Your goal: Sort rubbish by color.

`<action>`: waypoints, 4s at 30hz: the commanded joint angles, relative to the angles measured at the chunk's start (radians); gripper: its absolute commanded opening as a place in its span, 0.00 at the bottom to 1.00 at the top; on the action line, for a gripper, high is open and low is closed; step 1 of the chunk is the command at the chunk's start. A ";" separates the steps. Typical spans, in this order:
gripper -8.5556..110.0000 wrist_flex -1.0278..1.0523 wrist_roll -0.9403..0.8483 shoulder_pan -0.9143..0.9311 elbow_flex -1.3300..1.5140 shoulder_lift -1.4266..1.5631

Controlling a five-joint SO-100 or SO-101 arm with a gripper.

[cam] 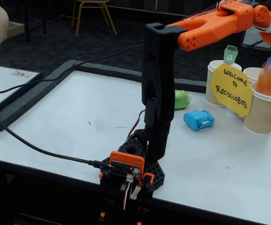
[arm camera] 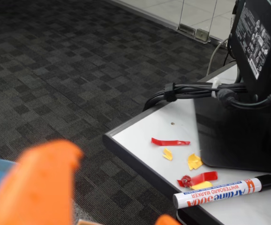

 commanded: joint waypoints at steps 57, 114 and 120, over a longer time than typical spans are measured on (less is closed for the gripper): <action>0.07 0.968 0.328 -0.302 0.158 1.026; 0.07 0.637 -0.411 -0.347 0.600 0.584; 0.07 0.581 -0.385 -0.403 0.601 0.442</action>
